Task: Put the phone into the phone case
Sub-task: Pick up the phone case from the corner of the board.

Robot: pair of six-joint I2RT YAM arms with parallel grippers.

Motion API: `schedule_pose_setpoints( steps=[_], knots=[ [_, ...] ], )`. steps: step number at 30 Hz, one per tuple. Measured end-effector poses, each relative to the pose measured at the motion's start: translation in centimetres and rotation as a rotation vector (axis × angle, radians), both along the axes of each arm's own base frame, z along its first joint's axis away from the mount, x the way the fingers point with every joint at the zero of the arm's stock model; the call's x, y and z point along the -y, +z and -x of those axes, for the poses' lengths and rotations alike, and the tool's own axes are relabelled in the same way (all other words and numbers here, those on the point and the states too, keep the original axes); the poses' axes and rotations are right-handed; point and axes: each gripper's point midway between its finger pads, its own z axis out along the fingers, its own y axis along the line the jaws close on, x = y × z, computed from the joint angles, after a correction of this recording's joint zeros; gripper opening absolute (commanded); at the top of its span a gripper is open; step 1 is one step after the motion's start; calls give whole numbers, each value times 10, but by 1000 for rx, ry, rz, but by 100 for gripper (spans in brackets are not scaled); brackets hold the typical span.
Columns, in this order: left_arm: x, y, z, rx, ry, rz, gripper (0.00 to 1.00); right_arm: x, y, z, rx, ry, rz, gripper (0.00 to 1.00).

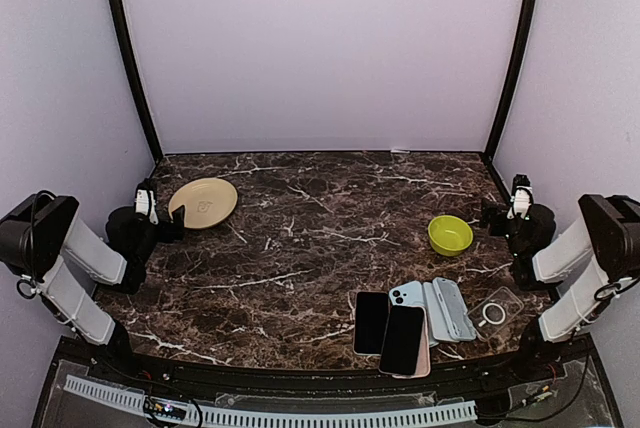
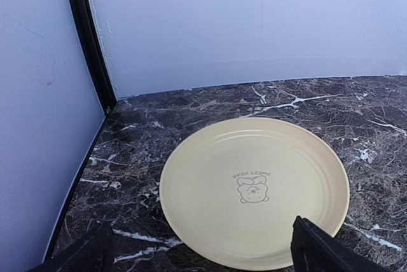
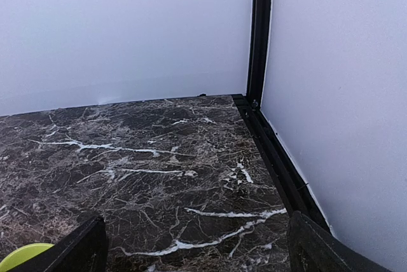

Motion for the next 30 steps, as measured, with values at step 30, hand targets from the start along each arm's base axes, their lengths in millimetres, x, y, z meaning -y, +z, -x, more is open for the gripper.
schedule_pose_setpoints(
  steps=[30],
  knots=[
    [-3, 69, -23, 37, 53, 16, 92, 6, 91, -5, 102, -43, -117, 78]
  ],
)
